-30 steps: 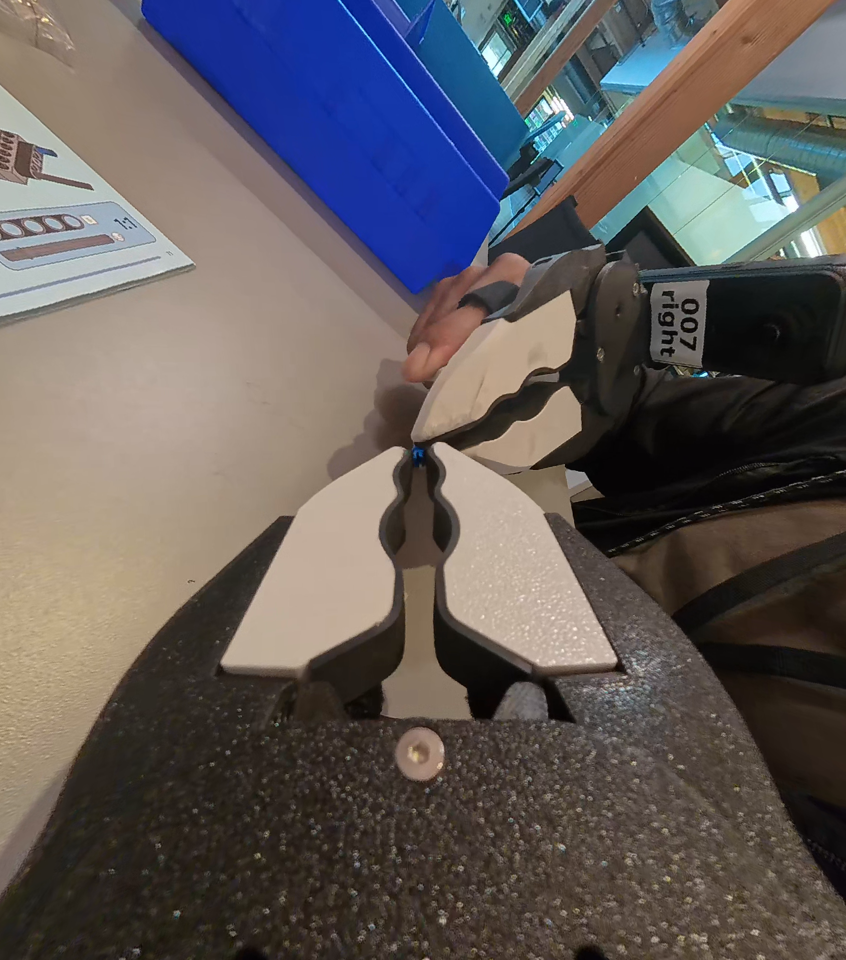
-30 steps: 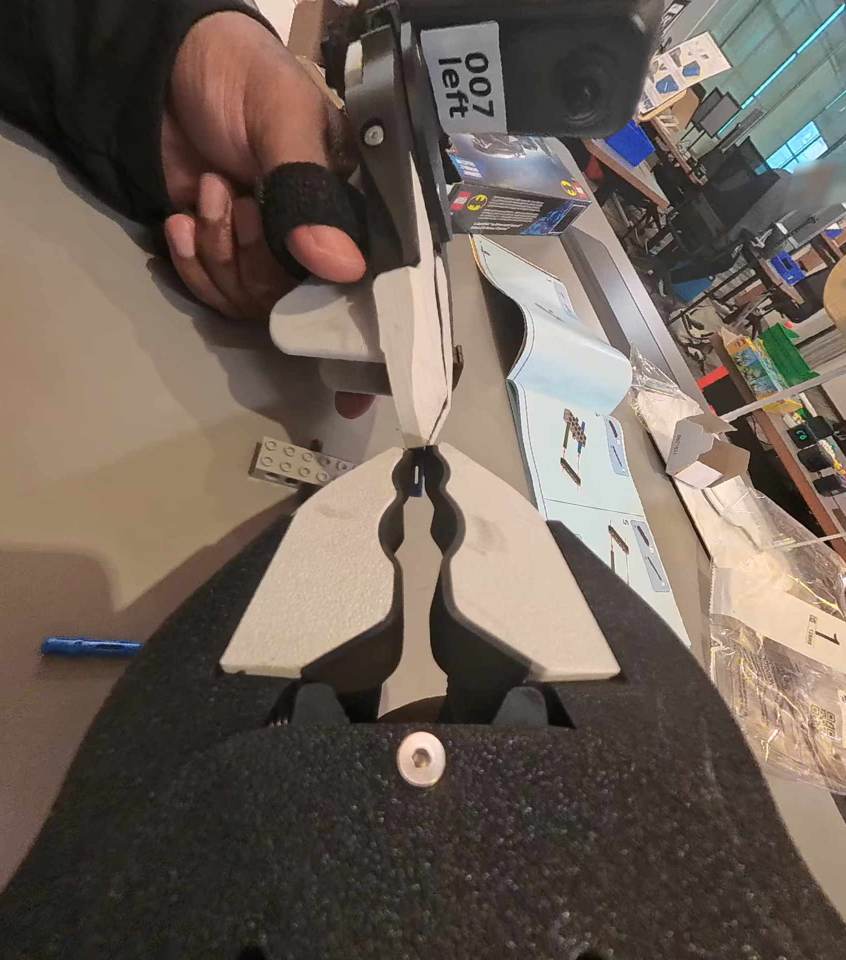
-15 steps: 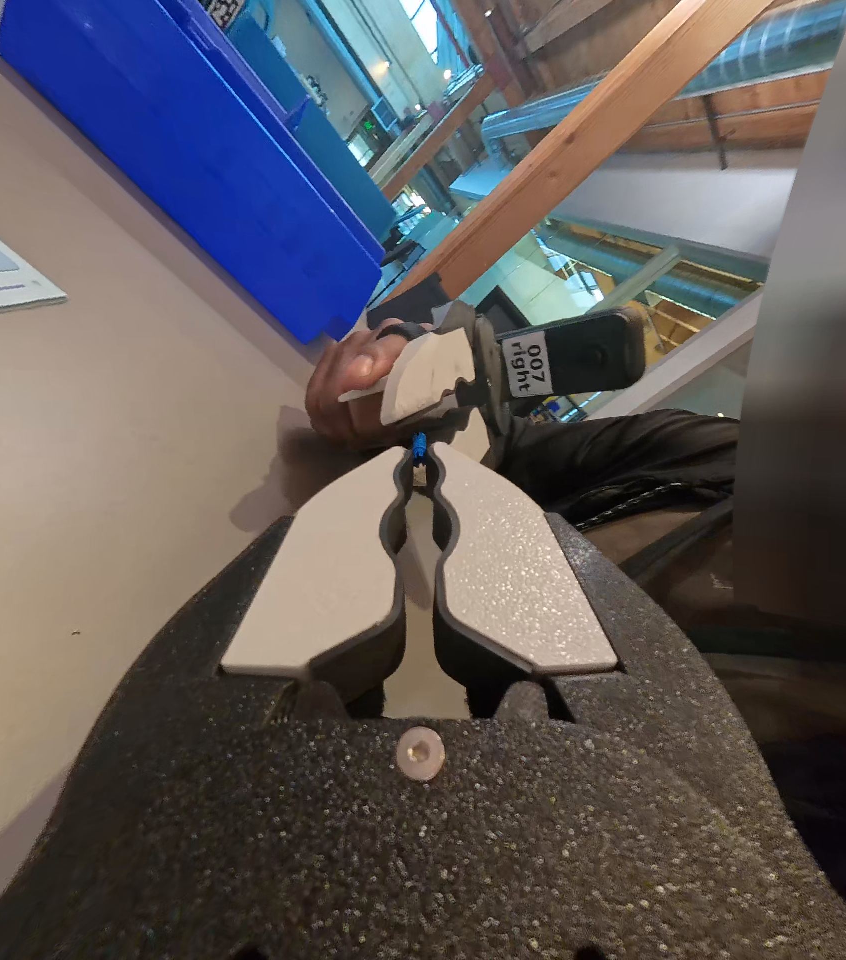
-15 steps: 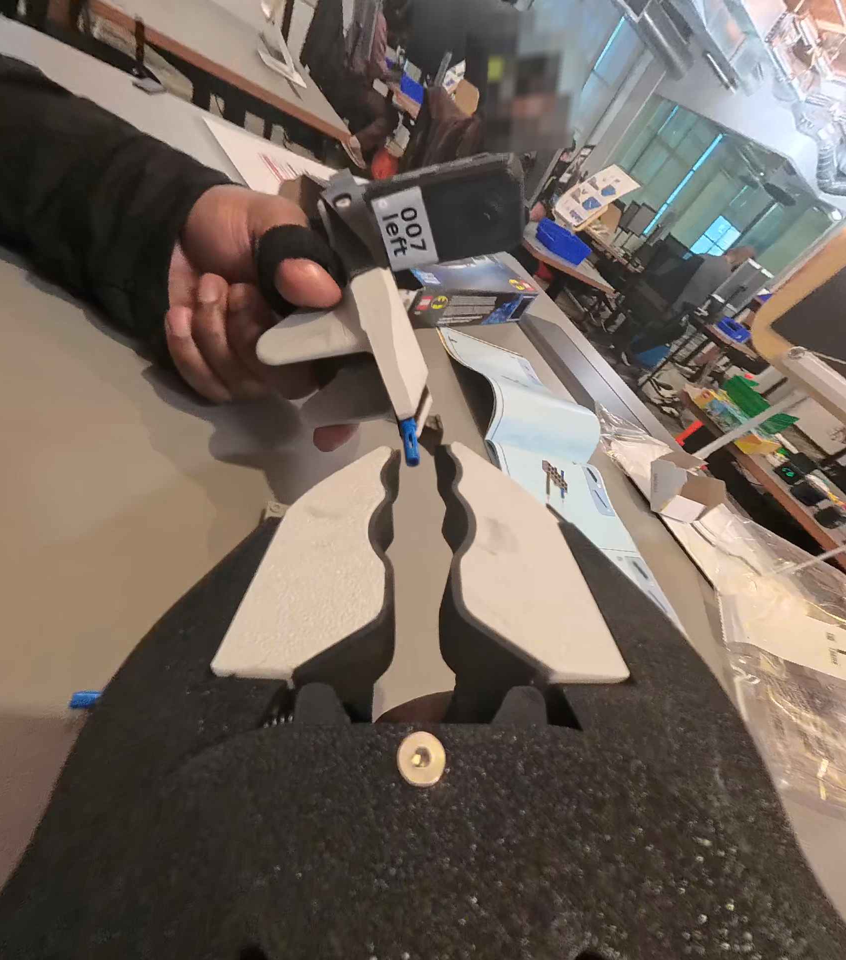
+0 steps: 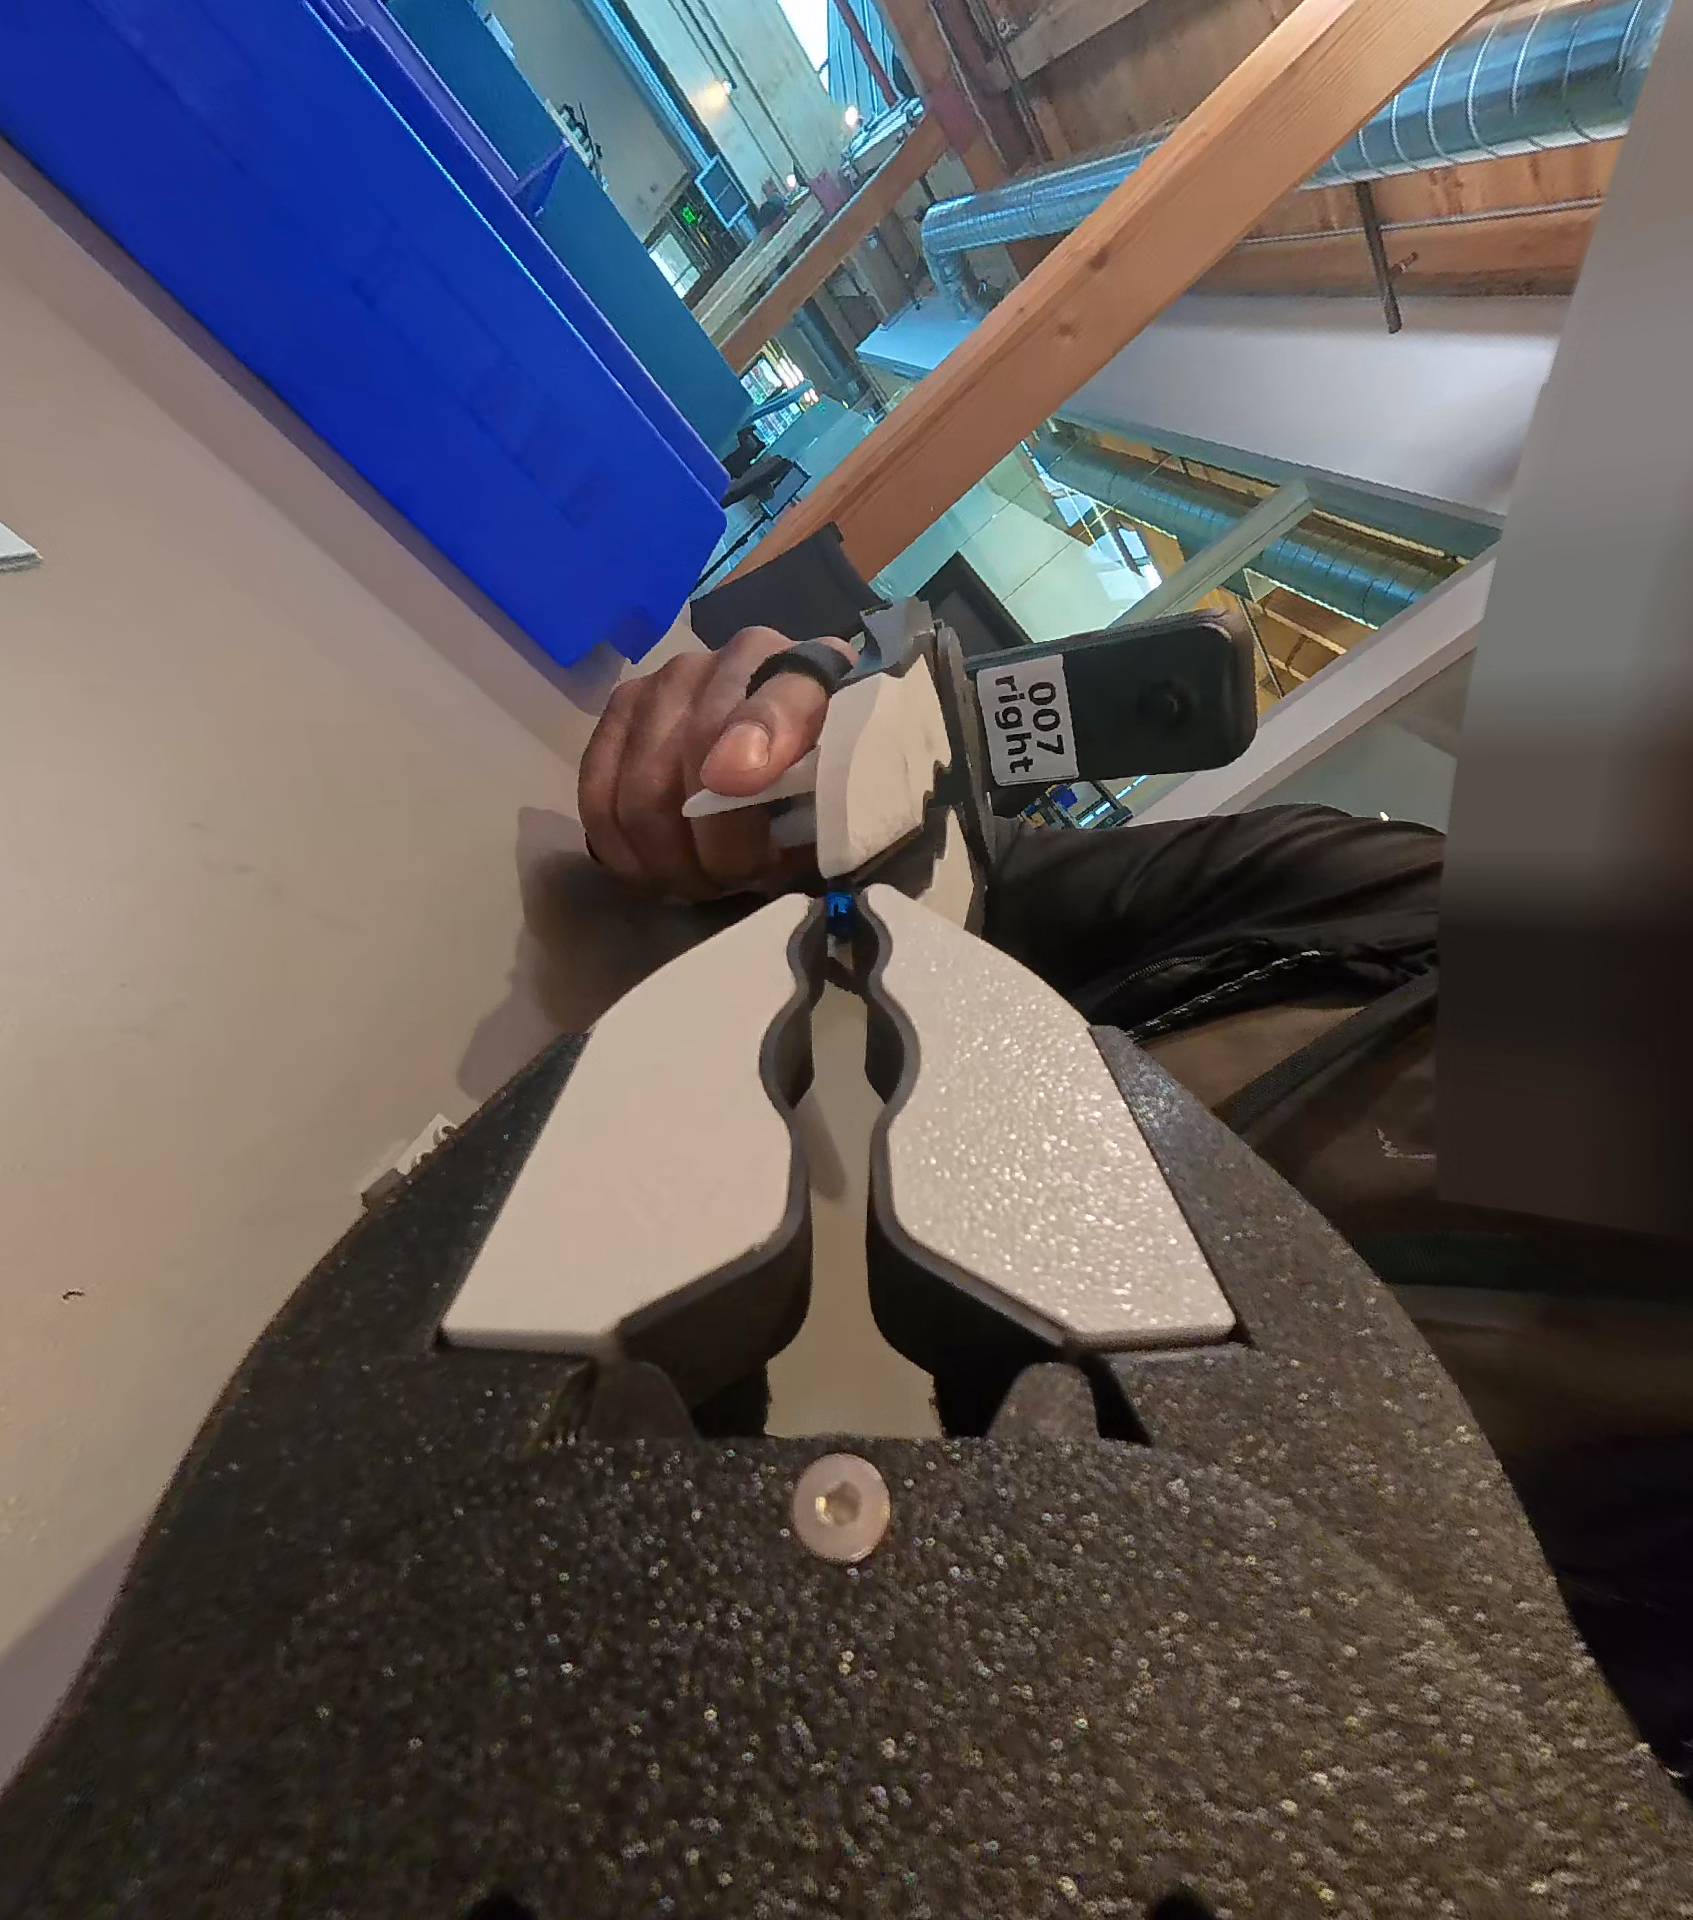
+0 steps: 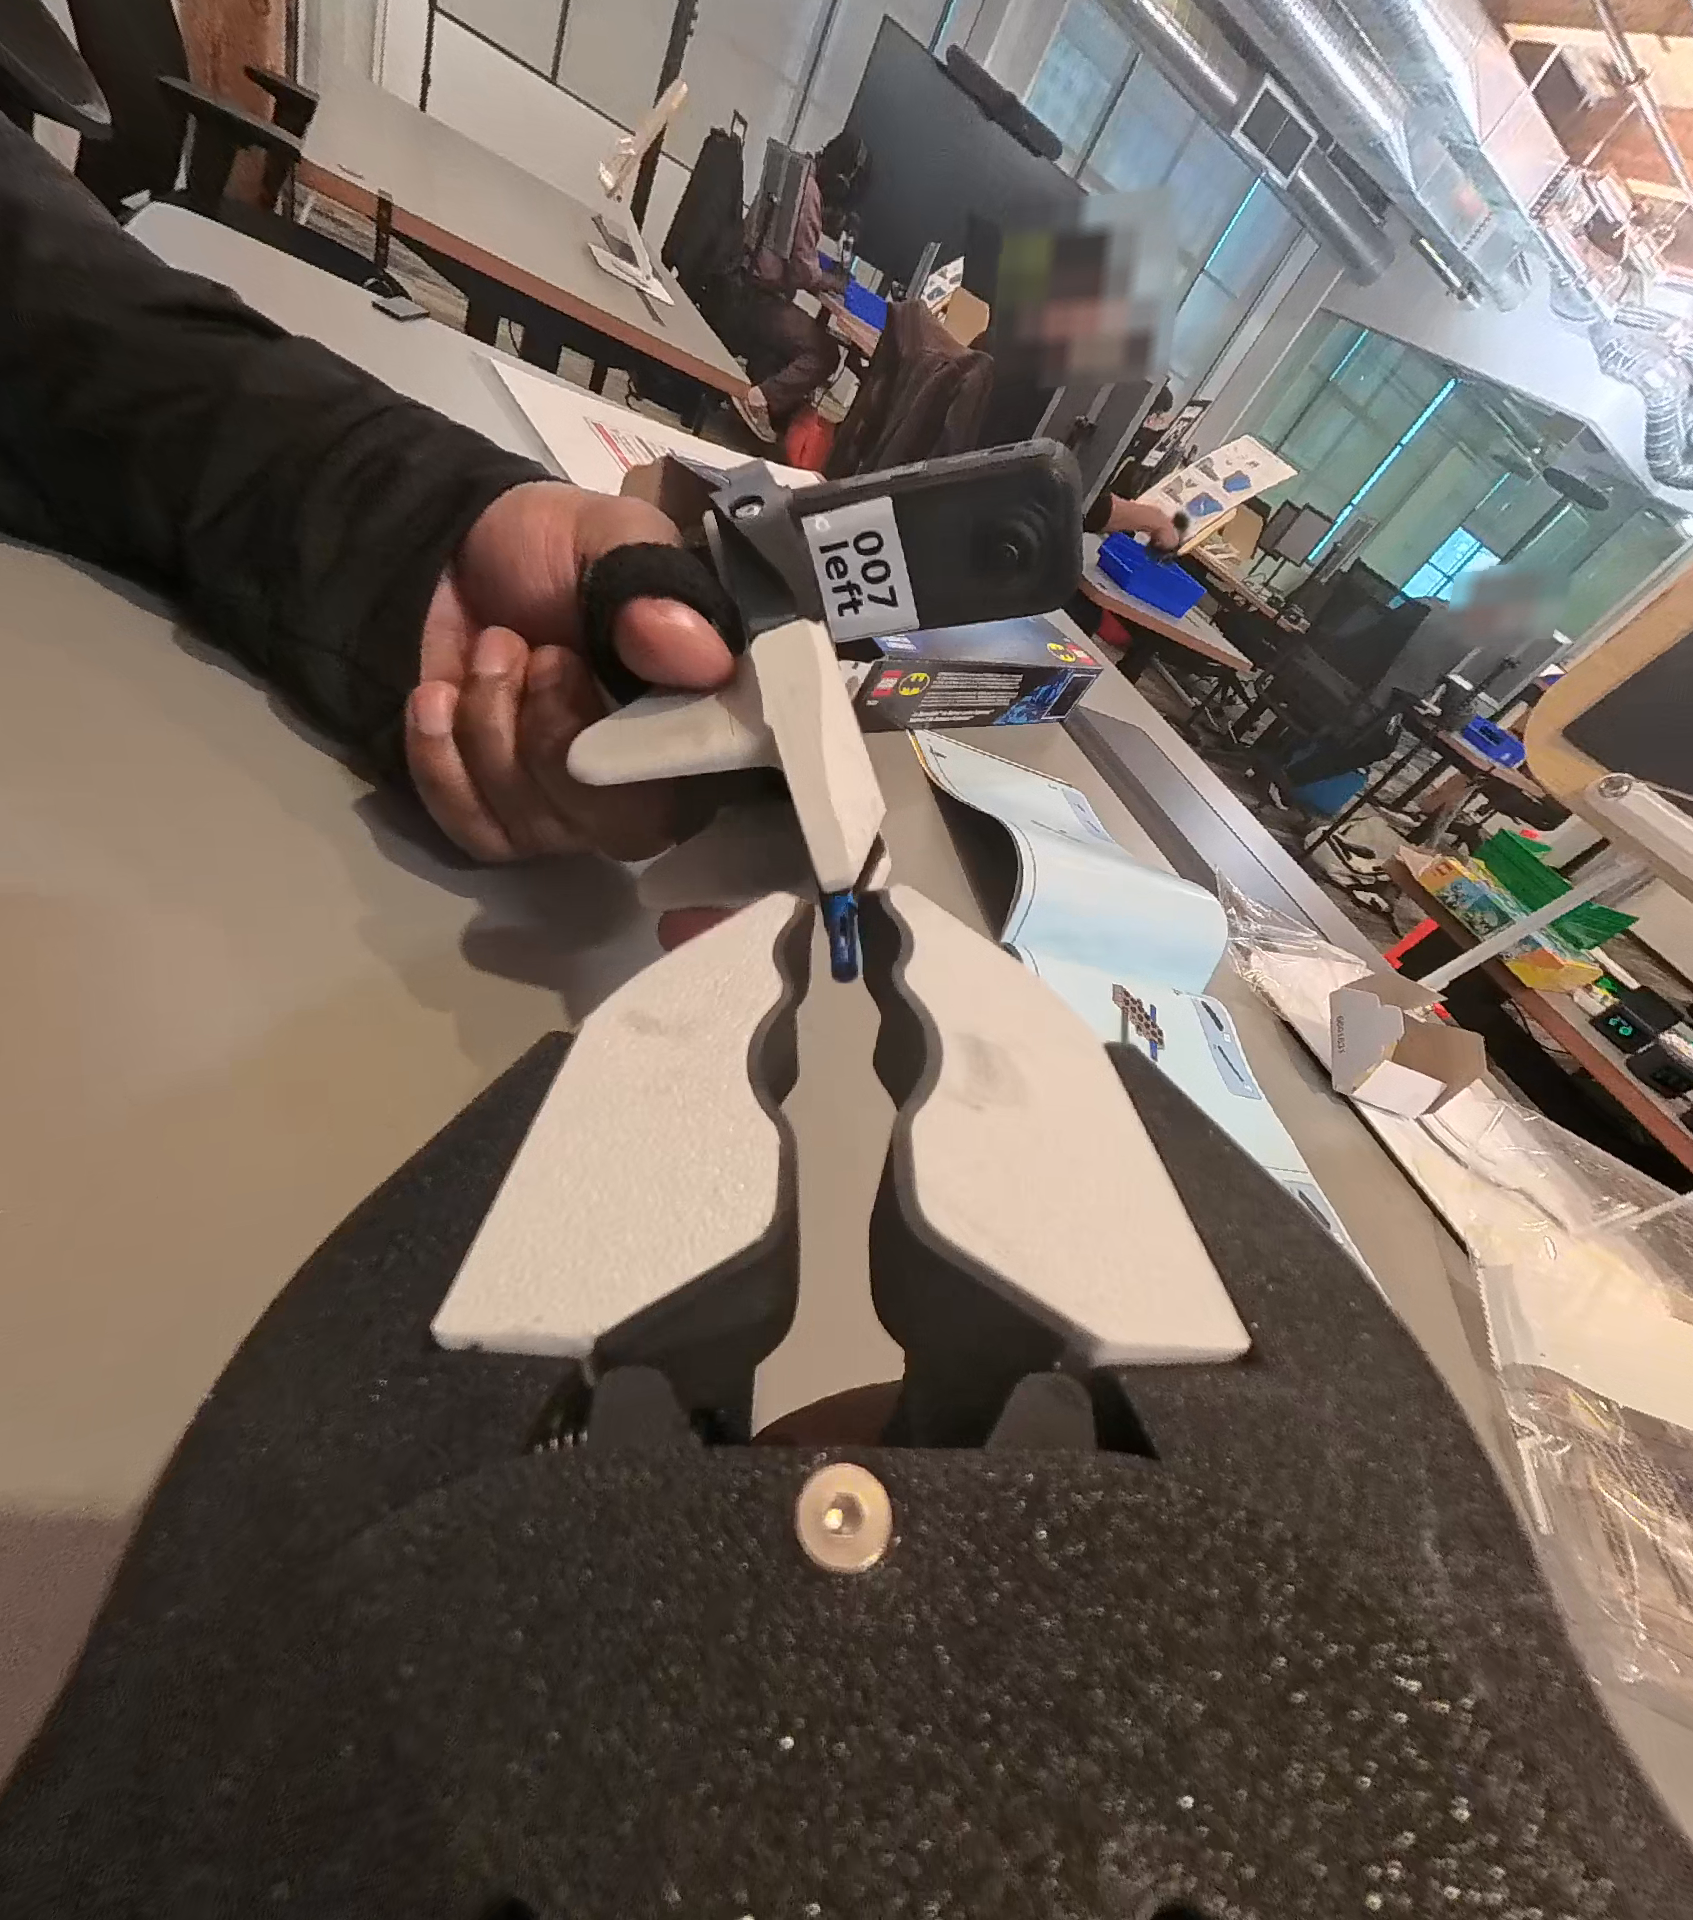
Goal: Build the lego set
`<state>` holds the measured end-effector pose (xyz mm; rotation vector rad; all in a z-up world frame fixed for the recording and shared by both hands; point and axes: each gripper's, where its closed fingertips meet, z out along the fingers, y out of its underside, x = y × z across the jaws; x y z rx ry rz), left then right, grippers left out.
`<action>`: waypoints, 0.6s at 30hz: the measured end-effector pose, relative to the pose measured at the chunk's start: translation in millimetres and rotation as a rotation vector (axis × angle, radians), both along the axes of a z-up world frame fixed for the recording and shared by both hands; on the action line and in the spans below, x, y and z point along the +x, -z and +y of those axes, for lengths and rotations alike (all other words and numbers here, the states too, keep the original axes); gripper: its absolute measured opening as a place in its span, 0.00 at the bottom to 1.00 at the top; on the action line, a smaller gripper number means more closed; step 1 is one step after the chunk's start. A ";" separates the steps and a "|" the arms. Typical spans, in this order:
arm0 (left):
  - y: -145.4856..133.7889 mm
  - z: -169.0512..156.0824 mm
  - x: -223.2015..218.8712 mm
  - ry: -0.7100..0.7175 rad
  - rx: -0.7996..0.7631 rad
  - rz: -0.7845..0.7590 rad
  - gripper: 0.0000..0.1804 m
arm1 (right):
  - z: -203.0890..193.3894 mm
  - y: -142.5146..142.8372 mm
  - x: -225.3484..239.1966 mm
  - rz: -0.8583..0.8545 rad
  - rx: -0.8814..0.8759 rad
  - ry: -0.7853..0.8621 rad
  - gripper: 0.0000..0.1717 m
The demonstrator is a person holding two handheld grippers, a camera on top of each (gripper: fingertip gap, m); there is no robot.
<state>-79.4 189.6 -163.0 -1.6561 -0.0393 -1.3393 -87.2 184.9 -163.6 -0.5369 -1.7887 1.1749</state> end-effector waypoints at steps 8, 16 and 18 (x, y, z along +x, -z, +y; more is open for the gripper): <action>-0.8 -2.0 2.6 0.016 0.012 0.006 0.02 | -1.3 -1.2 1.0 0.005 -0.002 -0.003 0.04; -2.1 -3.2 2.8 0.021 0.021 -0.001 0.02 | -1.6 -2.6 1.8 0.010 -0.005 -0.006 0.04; -2.2 -3.5 3.0 0.023 0.023 -0.002 0.02 | -1.8 -2.7 1.9 0.011 -0.006 -0.008 0.04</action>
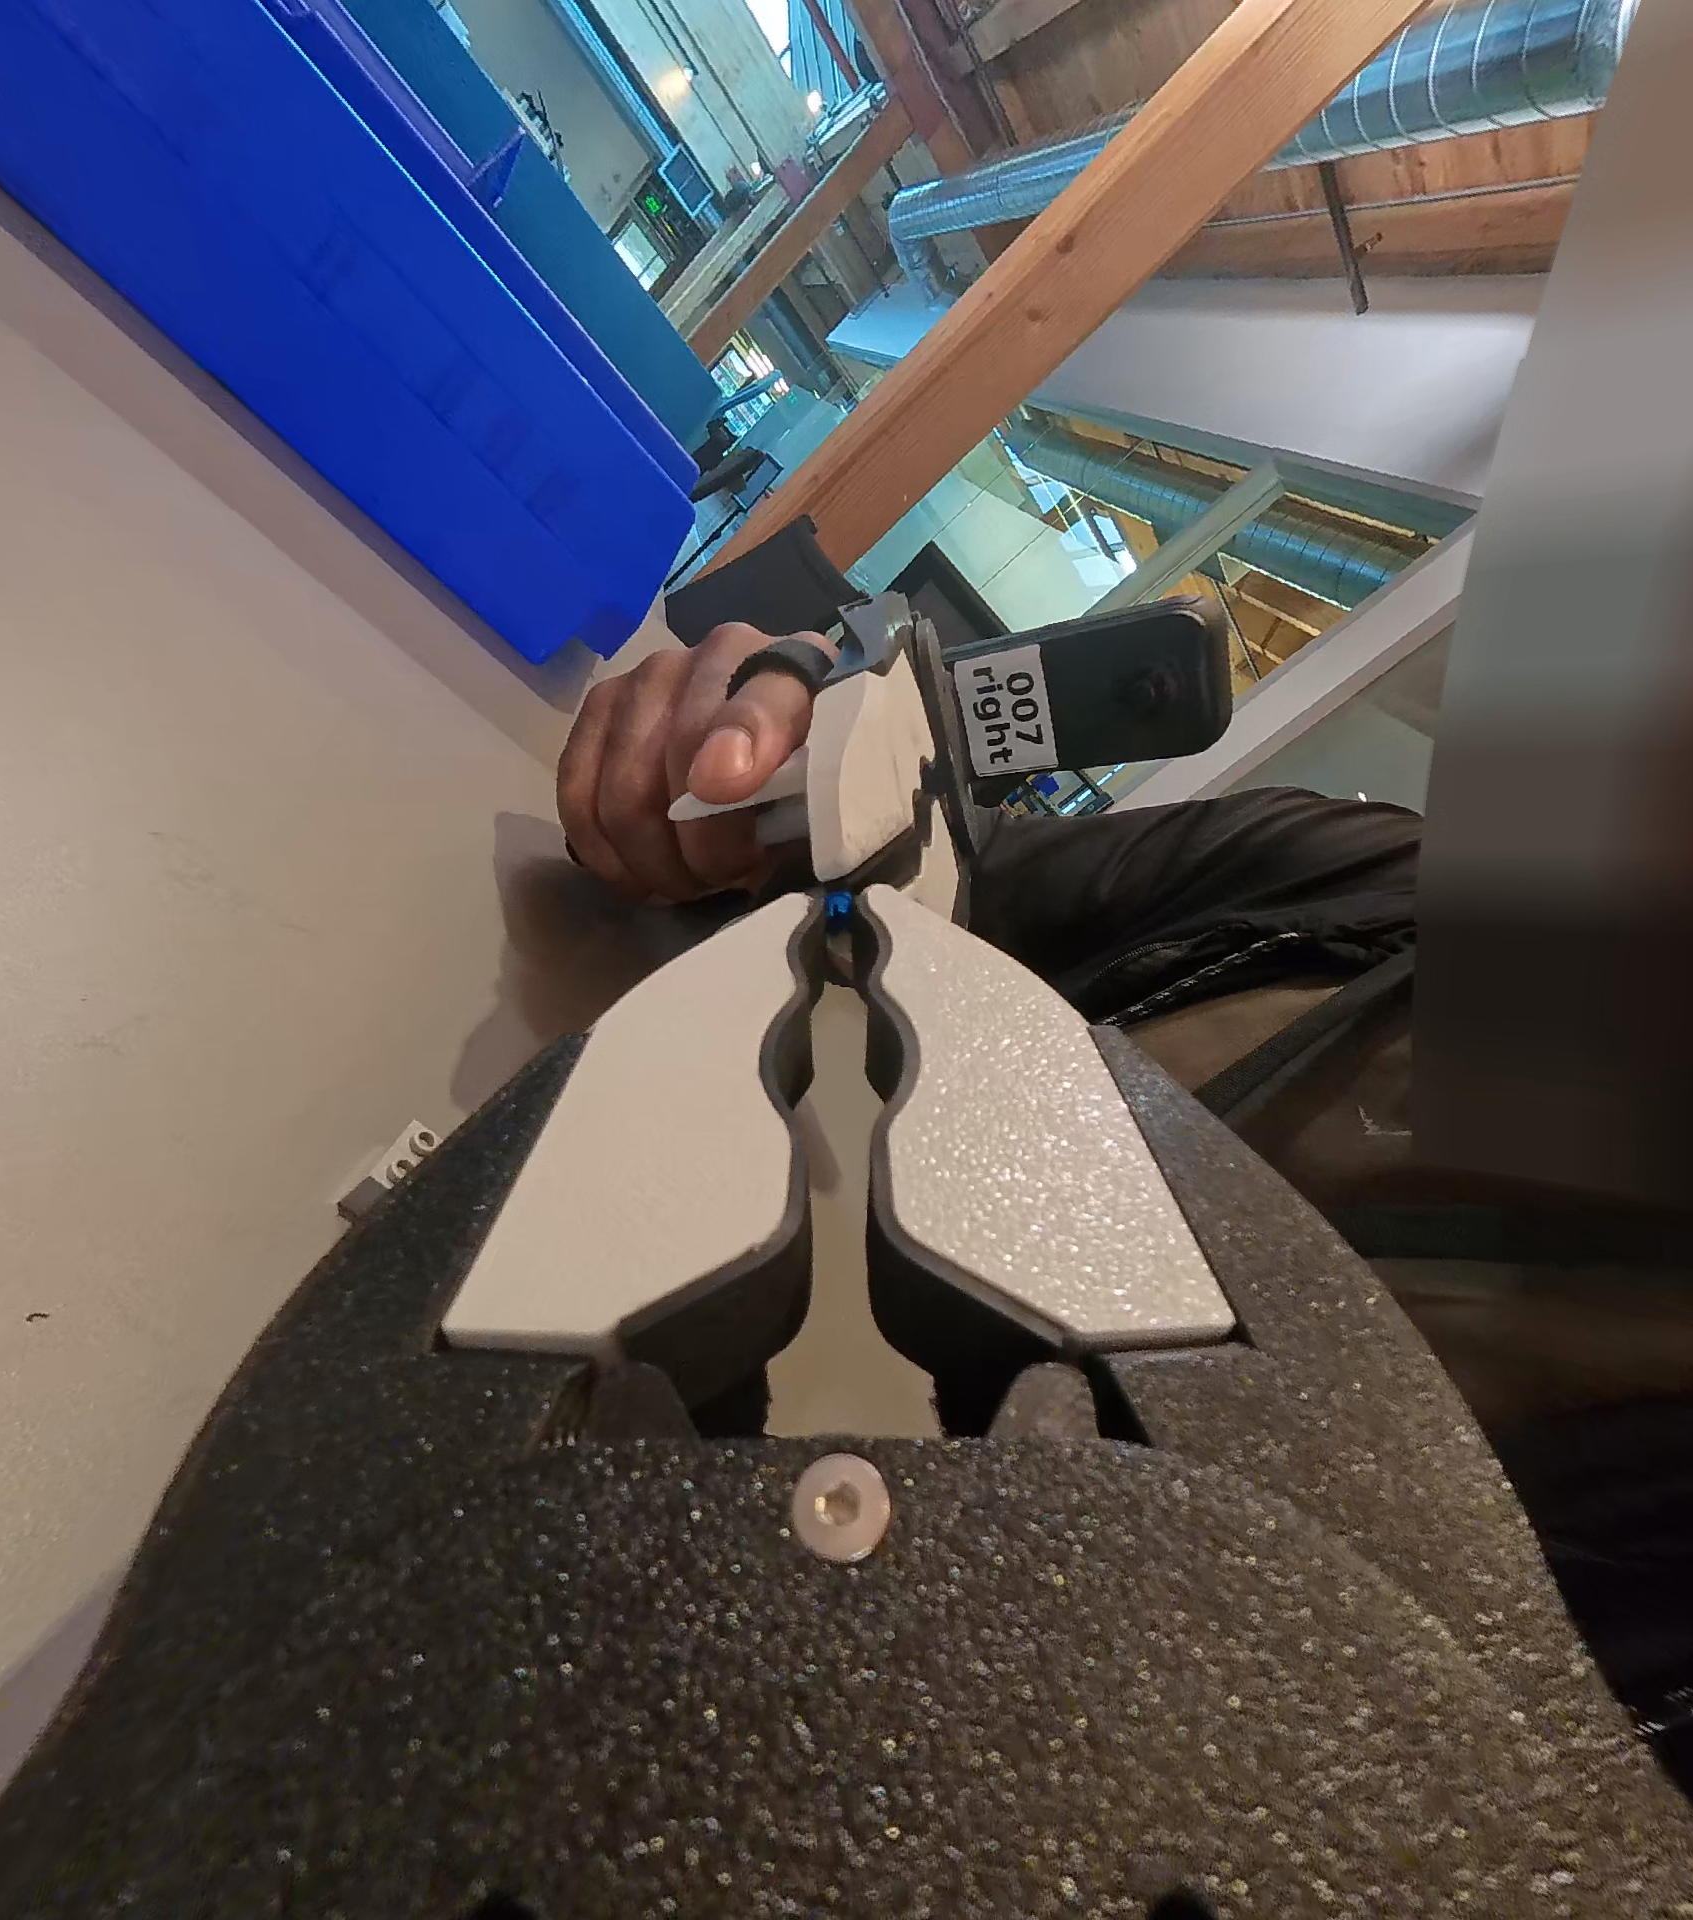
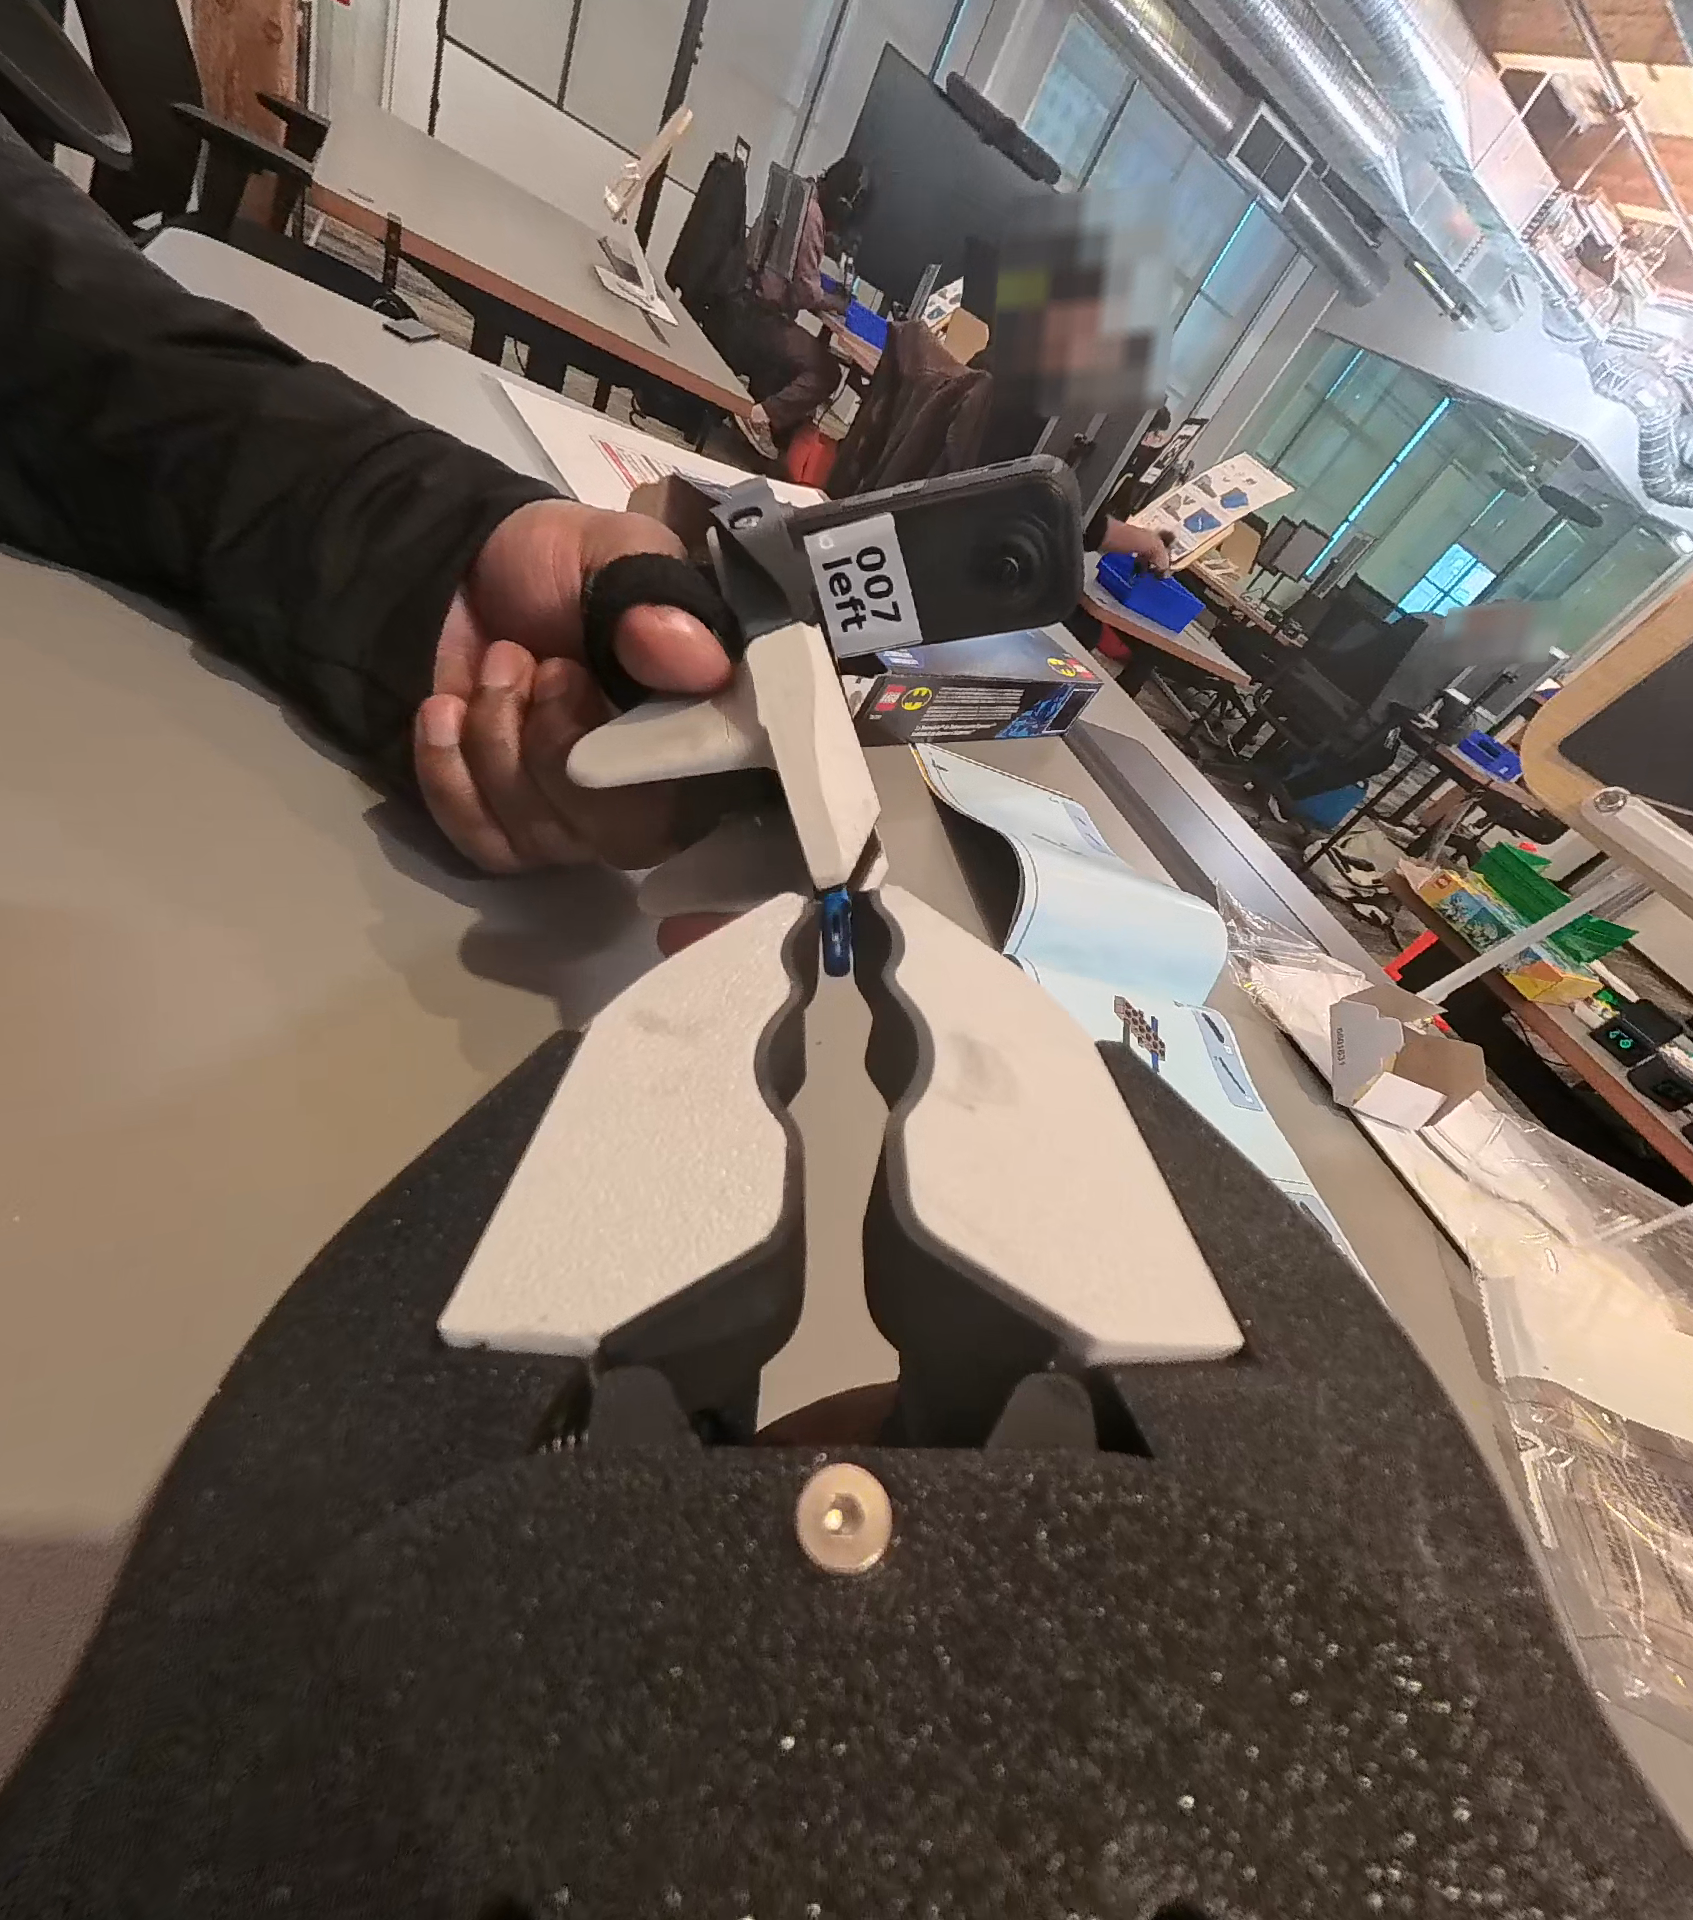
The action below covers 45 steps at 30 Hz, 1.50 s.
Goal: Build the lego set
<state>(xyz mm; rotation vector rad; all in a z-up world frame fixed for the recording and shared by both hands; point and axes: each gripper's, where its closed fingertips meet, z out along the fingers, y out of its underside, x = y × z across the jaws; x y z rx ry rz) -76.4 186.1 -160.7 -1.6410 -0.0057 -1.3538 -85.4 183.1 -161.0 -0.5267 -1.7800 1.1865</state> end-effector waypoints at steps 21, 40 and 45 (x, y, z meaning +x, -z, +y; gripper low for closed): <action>51.3 -0.5 -23.0 -0.063 -0.105 0.595 0.24 | 20.0 3.1 1.3 -0.061 -0.014 0.025 0.03; 93.8 -5.8 -17.2 0.303 -0.113 1.111 0.31 | 20.5 10.5 9.3 -0.101 0.013 -0.016 0.03; 93.0 -11.9 -7.1 0.332 -0.077 1.122 0.29 | 19.5 10.7 10.3 -0.103 0.011 -0.024 0.03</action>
